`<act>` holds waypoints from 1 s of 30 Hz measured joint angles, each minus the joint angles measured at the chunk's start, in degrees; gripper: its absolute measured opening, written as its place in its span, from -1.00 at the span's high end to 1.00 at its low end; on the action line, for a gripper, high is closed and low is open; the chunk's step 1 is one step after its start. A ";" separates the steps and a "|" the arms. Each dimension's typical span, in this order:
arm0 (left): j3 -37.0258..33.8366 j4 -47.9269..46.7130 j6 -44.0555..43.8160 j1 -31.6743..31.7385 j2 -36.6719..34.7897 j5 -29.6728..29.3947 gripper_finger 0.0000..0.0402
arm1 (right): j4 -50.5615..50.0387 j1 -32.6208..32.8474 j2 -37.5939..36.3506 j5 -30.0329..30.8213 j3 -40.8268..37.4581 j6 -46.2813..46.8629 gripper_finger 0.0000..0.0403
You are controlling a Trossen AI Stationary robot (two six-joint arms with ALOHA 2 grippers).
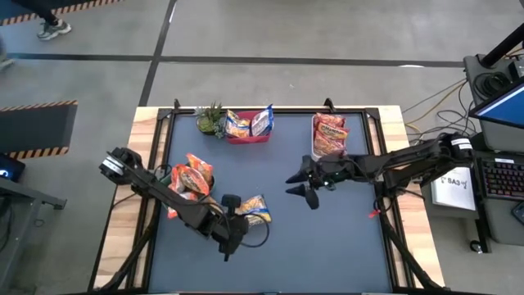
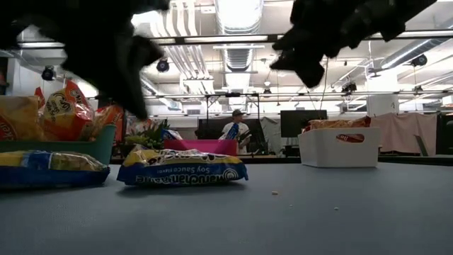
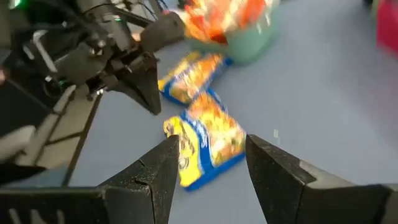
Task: Sort Maruchan noodles
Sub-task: Put the blue noodle pack into the red bin
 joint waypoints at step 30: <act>-14.17 18.55 1.99 4.44 0.98 -0.21 1.00 | -2.72 0.13 28.21 -2.19 12.97 23.43 -0.69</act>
